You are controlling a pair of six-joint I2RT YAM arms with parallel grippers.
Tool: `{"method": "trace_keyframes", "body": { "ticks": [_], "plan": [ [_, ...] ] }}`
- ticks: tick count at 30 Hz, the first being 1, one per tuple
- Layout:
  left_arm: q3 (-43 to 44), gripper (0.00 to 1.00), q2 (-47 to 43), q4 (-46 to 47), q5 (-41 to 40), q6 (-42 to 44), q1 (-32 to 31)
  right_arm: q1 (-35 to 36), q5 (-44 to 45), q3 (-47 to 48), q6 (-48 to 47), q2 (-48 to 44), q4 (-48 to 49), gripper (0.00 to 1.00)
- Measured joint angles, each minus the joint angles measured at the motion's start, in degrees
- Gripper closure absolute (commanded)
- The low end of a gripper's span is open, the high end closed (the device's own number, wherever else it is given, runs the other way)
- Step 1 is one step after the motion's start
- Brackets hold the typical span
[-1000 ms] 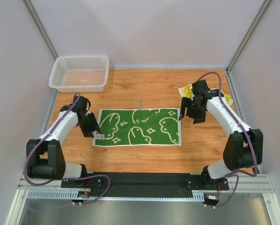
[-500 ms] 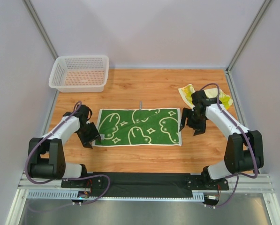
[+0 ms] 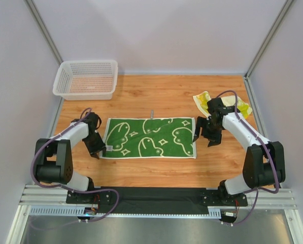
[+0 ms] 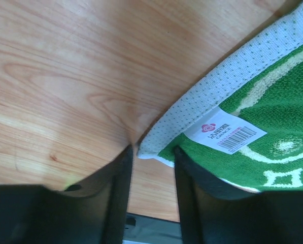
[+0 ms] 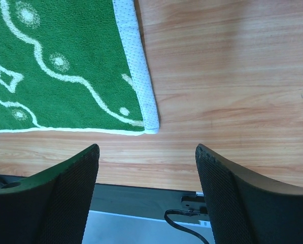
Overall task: Roll the towels
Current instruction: Flatten the towel, then fold the towel
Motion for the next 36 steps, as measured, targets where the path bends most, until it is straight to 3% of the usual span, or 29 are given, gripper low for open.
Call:
{"method": "trace_keyframes", "body": {
  "ticks": [5, 11, 30, 36],
  "plan": [
    [0.52, 0.88, 0.57, 0.39, 0.02, 0.48, 0.0, 0.0, -1.46, -0.85, 0.02, 0.0, 1.22, 0.23],
    [0.85, 1.0, 0.66, 0.31, 0.07, 1.05, 0.0, 0.0, -3.56, -3.43, 0.46, 0.15, 2.51, 0.3],
    [1.77, 1.0, 1.42, 1.44, 2.6, 2.67, 0.02, 1.92, -10.8, -10.93, 3.72, 8.28, 8.2, 0.43],
    [1.77, 1.0, 1.38, 1.49, 3.1, 3.08, 0.02, 2.49, -13.11, -10.78, 4.79, 10.23, 8.04, 0.6]
  ]
}}
